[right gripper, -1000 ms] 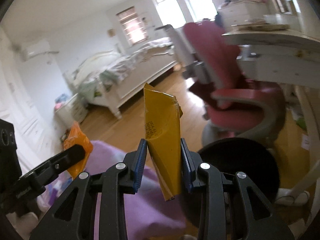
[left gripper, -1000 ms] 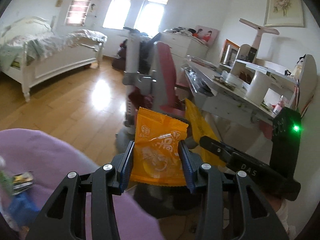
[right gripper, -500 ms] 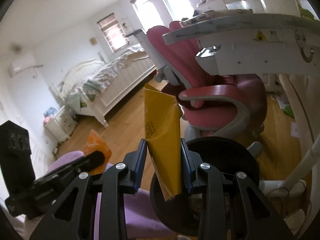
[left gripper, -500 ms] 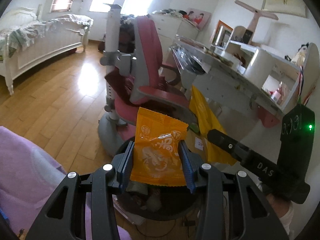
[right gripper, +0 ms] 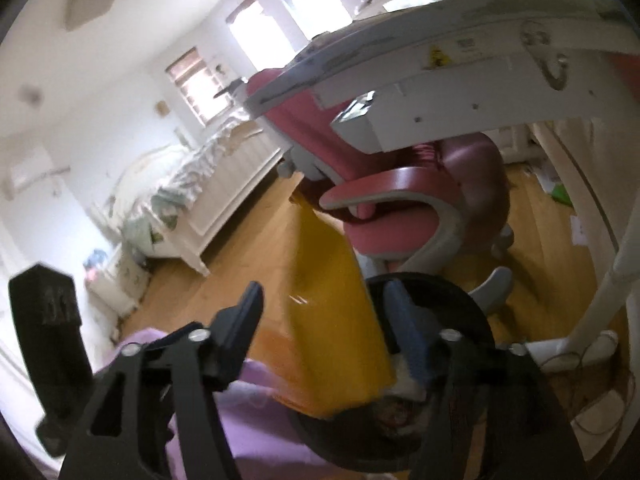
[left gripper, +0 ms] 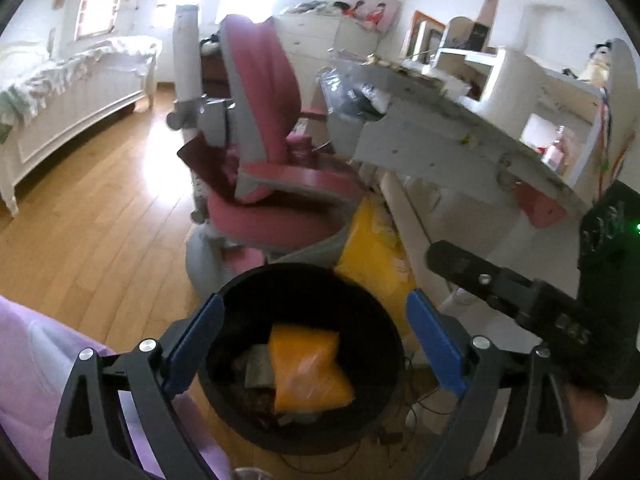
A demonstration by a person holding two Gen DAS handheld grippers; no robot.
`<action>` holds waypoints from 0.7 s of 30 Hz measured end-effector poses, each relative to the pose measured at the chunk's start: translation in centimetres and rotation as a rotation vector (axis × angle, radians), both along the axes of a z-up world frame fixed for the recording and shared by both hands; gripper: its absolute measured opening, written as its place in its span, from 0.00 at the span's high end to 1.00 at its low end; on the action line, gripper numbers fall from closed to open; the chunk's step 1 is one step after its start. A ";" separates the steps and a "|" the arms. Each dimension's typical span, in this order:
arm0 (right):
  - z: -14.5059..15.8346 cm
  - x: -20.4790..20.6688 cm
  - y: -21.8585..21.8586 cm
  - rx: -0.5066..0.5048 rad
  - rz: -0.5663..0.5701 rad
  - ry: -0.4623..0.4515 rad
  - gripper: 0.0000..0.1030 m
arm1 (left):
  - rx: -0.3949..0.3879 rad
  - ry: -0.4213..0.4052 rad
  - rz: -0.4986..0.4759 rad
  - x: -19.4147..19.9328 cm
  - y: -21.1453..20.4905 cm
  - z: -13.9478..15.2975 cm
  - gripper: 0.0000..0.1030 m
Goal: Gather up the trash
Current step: 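Carry the orange and yellow bags to the black bin and release them, then grasp the blue probiotics tube with the left tool while the right tool grasps the green gum tin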
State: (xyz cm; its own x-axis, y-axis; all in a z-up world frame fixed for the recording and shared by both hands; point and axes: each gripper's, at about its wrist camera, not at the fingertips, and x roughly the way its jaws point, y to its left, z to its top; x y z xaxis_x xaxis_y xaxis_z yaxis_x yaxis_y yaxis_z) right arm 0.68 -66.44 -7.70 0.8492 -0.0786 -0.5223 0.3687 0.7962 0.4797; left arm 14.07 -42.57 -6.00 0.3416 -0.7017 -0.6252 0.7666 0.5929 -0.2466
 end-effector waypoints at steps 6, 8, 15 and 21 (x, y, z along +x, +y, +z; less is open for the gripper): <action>0.1 -0.1 0.8 0.003 0.017 -0.005 0.37 | 0.014 -0.022 0.008 -0.7 0.6 0.7 0.11; 0.2 0.1 1.4 0.002 0.030 -0.006 0.37 | 0.009 -0.032 0.025 -0.8 1.6 1.0 0.11; 0.8 1.6 4.6 0.001 0.119 -0.012 0.37 | 0.014 -0.047 0.185 -0.1 8.5 1.8 0.11; 1.3 4.1 10.6 -0.028 0.278 0.005 0.37 | 0.037 -0.070 0.438 0.6 18.7 2.4 0.11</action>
State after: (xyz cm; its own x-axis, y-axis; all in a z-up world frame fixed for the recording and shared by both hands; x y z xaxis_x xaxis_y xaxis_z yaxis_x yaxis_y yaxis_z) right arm 4.76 -55.85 -6.44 0.8373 0.1426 -0.5278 0.1366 0.8802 0.4545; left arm 14.64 -23.85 -3.62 0.6439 -0.4592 -0.6119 0.4554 0.8728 -0.1757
